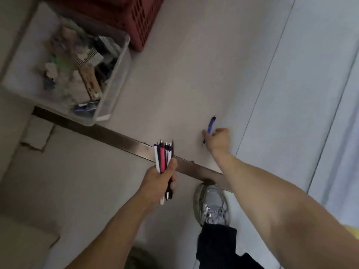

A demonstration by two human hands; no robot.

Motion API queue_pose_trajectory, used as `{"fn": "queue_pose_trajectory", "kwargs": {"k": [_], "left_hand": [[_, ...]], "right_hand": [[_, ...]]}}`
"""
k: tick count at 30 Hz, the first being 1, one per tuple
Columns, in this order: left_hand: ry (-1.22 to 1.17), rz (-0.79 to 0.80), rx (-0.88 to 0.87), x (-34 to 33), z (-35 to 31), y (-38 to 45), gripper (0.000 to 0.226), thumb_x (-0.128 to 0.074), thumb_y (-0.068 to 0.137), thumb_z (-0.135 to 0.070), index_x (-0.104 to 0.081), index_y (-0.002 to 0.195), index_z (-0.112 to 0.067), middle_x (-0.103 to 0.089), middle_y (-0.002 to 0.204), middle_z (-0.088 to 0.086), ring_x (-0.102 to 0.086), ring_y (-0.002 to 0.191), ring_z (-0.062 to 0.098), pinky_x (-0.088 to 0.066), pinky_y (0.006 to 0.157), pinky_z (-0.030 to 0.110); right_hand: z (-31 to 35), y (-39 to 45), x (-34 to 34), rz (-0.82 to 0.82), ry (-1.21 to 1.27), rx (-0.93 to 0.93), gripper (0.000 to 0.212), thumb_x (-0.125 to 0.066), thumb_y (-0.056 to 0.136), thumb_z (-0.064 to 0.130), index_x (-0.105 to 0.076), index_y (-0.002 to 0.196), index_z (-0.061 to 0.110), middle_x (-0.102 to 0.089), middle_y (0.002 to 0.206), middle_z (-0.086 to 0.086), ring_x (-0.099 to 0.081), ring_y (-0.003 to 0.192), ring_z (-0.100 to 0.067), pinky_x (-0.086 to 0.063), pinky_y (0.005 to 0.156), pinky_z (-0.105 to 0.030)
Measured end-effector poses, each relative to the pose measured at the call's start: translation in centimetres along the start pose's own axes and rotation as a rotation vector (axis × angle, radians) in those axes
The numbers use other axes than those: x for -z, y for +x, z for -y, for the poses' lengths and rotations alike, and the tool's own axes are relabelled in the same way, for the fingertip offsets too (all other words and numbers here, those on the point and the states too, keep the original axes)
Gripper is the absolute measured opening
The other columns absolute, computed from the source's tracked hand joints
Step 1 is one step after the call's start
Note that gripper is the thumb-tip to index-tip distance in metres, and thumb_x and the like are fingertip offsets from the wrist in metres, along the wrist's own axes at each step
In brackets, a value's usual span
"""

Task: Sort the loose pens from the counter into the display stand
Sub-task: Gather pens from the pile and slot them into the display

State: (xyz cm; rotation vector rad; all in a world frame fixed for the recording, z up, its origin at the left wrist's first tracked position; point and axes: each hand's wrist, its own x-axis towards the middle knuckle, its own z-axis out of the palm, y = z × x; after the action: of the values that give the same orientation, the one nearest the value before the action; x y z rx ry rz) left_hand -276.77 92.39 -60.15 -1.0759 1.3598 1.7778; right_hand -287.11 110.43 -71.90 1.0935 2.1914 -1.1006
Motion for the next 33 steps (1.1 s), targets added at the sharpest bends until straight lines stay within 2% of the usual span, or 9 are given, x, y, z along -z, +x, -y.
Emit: {"fn": "queue_pose_trajectory", "kwargs": {"k": [3,5,9,12,15,20,23,27,33], "left_hand": [[0.024,-0.004,-0.012,0.1,0.9,2.0,0.030,-0.062,0.092,-0.037,-0.053,0.086,-0.009,-0.047,0.062,0.002,-0.044,0.049,0.015,-0.044,0.049,0.028],[0.051,-0.027,-0.023,-0.1,0.6,1.1,0.031,-0.064,0.092,-0.037,-0.054,0.085,-0.009,-0.049,0.062,0.003,-0.045,0.050,0.016,-0.045,0.050,0.029],[0.123,-0.059,-0.064,-1.2,-2.5,-5.3,0.034,-0.064,0.094,-0.035,-0.061,0.090,-0.002,-0.056,0.064,0.008,-0.050,0.056,0.021,-0.048,0.057,0.033],[0.116,-0.078,-0.068,-2.6,-6.4,-13.7,0.043,-0.063,0.095,-0.032,-0.059,0.109,0.008,-0.058,0.068,0.009,-0.052,0.057,0.021,-0.047,0.060,0.035],[0.139,0.002,-0.062,-4.4,-12.1,-25.1,0.049,-0.061,0.093,-0.034,-0.057,0.113,0.011,-0.059,0.067,0.014,-0.054,0.058,0.023,-0.046,0.056,0.032],[0.034,0.139,-0.157,-8.0,-20.7,-45.5,0.032,-0.068,0.092,-0.033,-0.070,0.112,-0.008,-0.074,0.102,0.023,-0.070,0.094,0.036,-0.055,0.090,0.047],[-0.066,0.147,-0.198,-8.6,-24.6,-54.5,0.039,-0.065,0.093,-0.032,-0.068,0.111,0.002,-0.071,0.092,0.028,-0.066,0.084,0.035,-0.054,0.081,0.043],[-0.222,0.201,-0.226,-6.6,-27.0,-63.2,0.028,-0.060,0.098,-0.027,-0.074,0.111,-0.007,-0.065,0.114,0.036,-0.059,0.096,0.038,-0.055,0.078,0.039],[-0.342,0.169,-0.458,0.6,-24.9,-71.9,0.067,-0.082,0.077,-0.046,-0.058,0.109,0.007,-0.058,0.087,0.024,-0.056,0.070,0.029,-0.050,0.060,0.037]], "right_hand": [[-0.8,1.9,-1.6,-0.036,-0.070,0.065,0.035,-0.066,0.096,0.014,-0.054,0.122,-0.006,-0.063,0.113,-0.019,-0.060,0.099,-0.027,-0.031,0.064,-0.019],[-0.7,0.3,-1.0,0.036,-0.121,0.042,0.029,-0.063,0.096,0.012,-0.060,0.119,-0.004,-0.068,0.114,-0.019,-0.065,0.103,-0.030,-0.041,0.072,-0.026],[2.4,-9.3,4.1,0.408,0.026,-0.014,0.014,-0.071,0.091,0.004,-0.063,0.102,0.008,-0.070,0.104,-0.016,-0.069,0.086,-0.028,-0.061,0.081,-0.045],[7.7,-20.1,13.1,0.748,0.207,-0.031,0.017,-0.071,0.090,-0.002,-0.063,0.103,0.005,-0.069,0.093,-0.013,-0.072,0.077,-0.022,-0.063,0.068,-0.038],[14.1,-30.8,23.8,0.919,0.170,0.022,0.026,-0.074,0.087,-0.003,-0.063,0.110,0.001,-0.072,0.087,-0.012,-0.075,0.080,-0.027,-0.063,0.073,-0.044],[24.4,-45.9,37.2,0.939,-0.010,0.187,0.044,-0.082,0.077,0.002,-0.058,0.112,0.011,-0.071,0.078,-0.005,-0.075,0.075,-0.029,-0.064,0.076,-0.048],[30.1,-52.4,41.9,0.908,-0.185,0.347,0.044,-0.089,0.070,0.017,-0.061,0.103,0.016,-0.073,0.074,-0.007,-0.074,0.067,-0.028,-0.063,0.070,-0.045],[35.3,-59.7,44.3,0.875,-0.335,0.564,0.049,-0.096,0.055,0.026,-0.061,0.088,0.014,-0.068,0.061,-0.002,-0.058,0.051,-0.016,-0.050,0.058,-0.036],[38.5,-70.5,41.6,0.941,-0.278,0.789,0.055,-0.093,0.065,0.037,-0.058,0.101,0.014,-0.066,0.068,-0.003,-0.057,0.057,-0.017,-0.048,0.054,-0.032]]}}
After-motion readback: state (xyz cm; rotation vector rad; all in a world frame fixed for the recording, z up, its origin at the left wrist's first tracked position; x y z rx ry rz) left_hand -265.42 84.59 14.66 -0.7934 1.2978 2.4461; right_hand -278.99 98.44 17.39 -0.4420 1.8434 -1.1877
